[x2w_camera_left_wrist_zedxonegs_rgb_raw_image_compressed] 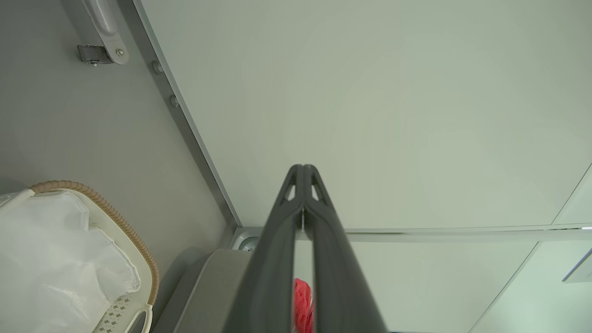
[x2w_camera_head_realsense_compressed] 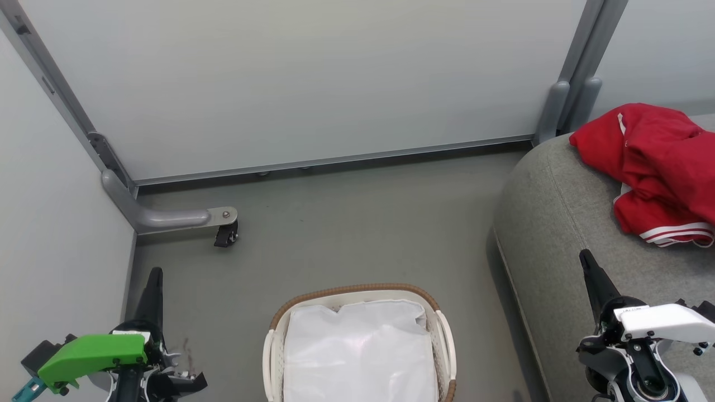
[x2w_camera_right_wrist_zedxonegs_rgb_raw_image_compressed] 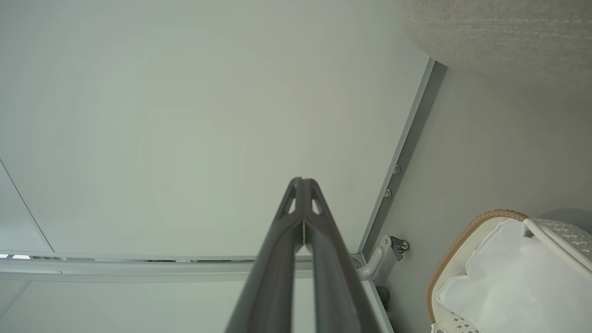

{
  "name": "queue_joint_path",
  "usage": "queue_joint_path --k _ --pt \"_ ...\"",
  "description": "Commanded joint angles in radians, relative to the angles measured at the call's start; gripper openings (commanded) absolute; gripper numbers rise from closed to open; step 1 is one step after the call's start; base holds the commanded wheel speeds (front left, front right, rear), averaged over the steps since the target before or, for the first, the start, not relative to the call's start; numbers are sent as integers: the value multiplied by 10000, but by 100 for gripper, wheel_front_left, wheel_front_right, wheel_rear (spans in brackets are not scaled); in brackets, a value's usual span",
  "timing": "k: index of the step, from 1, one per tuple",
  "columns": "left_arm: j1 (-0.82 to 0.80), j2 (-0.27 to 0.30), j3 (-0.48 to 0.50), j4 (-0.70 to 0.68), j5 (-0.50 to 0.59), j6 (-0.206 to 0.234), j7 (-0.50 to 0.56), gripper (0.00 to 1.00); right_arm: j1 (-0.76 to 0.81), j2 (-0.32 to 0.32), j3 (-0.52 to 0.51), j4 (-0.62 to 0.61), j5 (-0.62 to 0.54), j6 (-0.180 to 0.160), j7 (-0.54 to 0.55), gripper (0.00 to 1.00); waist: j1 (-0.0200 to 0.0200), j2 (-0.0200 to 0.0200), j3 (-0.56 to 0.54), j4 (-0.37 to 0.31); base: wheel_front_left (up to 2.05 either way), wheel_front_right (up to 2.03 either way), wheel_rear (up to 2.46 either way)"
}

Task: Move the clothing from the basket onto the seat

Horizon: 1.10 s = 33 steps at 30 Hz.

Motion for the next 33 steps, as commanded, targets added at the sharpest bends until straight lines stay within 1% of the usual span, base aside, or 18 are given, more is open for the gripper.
queue_joint_path --k 1,13,33 --pt "-184 44 67 -79 -216 -54 65 0 80 -63 -37 -81 237 -2 97 0 0 0 0 -6 0 0 0" --pt "-215 45 213 -184 -915 -108 283 0 107 -70 -84 -172 1060 -3 308 0 0 0 -6 -56 0 0 0" --pt "-189 46 204 -173 -897 -108 288 0 107 -71 -81 -165 1046 -3 288 0 0 0 -6 -57 0 0 0"
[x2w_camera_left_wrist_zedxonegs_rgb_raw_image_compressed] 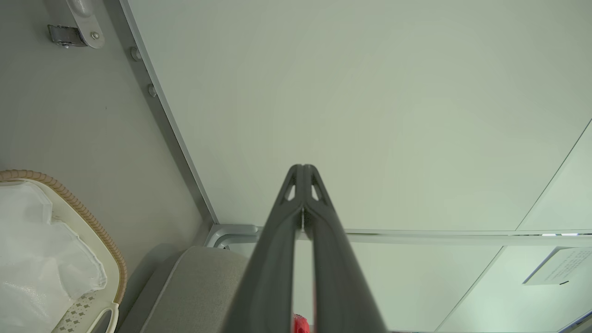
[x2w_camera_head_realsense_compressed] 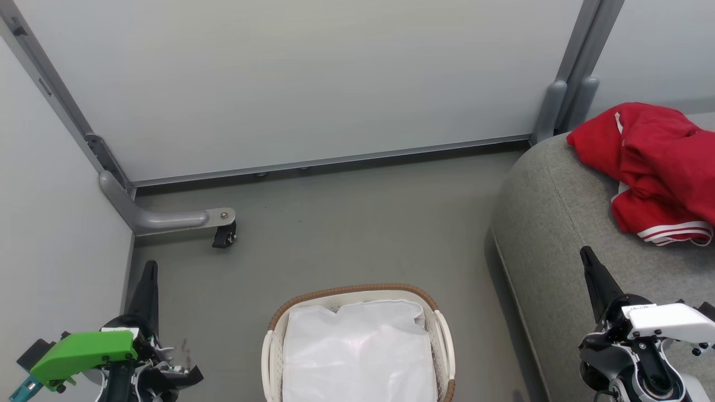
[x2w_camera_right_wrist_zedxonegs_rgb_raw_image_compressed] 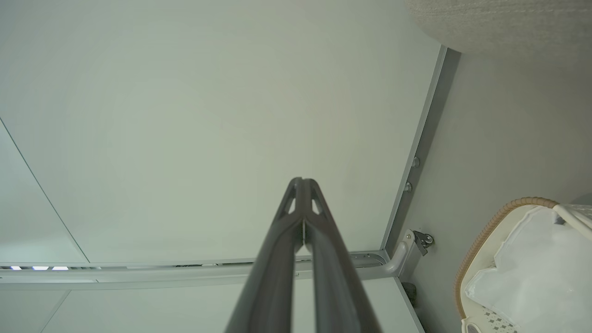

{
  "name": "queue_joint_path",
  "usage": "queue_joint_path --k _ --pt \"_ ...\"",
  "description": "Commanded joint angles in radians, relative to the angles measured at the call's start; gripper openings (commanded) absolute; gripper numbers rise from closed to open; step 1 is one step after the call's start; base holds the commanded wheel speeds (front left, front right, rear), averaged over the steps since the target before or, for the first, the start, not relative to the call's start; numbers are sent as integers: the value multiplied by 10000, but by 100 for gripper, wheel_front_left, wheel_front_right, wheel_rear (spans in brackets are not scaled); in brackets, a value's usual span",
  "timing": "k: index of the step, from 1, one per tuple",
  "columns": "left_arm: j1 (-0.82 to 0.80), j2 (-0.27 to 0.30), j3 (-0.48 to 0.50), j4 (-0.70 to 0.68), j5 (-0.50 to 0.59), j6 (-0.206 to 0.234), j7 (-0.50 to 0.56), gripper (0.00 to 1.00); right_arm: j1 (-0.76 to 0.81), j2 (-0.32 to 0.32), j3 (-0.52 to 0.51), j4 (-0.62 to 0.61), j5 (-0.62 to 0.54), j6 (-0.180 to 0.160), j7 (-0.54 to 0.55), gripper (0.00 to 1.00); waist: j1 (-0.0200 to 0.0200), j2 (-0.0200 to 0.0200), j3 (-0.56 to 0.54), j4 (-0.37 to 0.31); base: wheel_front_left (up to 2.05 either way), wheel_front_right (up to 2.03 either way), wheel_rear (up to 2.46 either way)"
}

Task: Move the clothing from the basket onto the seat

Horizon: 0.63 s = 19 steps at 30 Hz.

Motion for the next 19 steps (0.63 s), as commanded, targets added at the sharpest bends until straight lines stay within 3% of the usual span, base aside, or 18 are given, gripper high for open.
queue_joint_path --k 1,19 --pt "-105 44 22 -14 -30 -61 33 0 104 -63 -24 -30 33 -3 15 0 0 0 0 1 0 0 0" --pt "-104 44 21 -14 -31 -55 32 0 104 -63 -21 -30 34 -3 15 0 0 0 0 1 0 0 0"
